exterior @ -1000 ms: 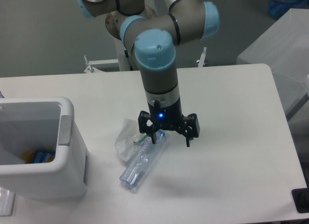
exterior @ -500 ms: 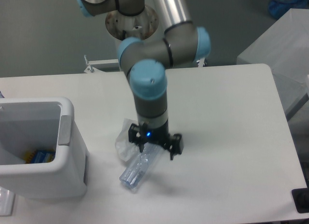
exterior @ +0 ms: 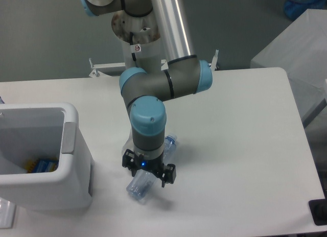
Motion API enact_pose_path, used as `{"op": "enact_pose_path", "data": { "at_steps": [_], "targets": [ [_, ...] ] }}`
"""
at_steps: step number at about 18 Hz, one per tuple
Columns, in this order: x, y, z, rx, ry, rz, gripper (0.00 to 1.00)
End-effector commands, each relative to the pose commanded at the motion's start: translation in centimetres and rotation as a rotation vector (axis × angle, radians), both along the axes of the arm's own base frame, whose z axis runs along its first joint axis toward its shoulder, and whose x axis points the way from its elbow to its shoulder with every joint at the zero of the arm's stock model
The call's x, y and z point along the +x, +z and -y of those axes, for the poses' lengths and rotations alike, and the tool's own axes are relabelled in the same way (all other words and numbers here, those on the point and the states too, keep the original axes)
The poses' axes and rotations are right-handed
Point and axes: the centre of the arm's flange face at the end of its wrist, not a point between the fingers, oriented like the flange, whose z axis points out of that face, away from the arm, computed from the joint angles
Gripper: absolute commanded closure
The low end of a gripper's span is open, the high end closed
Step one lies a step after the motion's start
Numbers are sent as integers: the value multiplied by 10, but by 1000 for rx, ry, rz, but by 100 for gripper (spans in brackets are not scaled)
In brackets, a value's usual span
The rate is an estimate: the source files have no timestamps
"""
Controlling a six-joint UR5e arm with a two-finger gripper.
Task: Place the trash in the trash can
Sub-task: 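Close the gripper on the bottle's body and lift it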
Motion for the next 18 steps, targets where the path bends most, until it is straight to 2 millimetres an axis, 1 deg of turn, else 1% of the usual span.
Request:
{"op": "enact_pose_path", "data": {
  "at_steps": [3, 5, 7, 9, 12, 16, 18],
  "targets": [
    [9, -8, -2, -5, -12, 4, 0],
    [14, -16, 3, -19, -17, 13, 0],
    [20, -19, 3, -24, -36, 15, 0],
    [20, -24, 1, -28, -42, 16, 0],
    [18, -25, -2, -25, -45, 12, 0],
    [15, -43, -3, -39, -61, 10, 0],
    [15, -43, -3, -38, -59, 3, 0]
  ]
}}
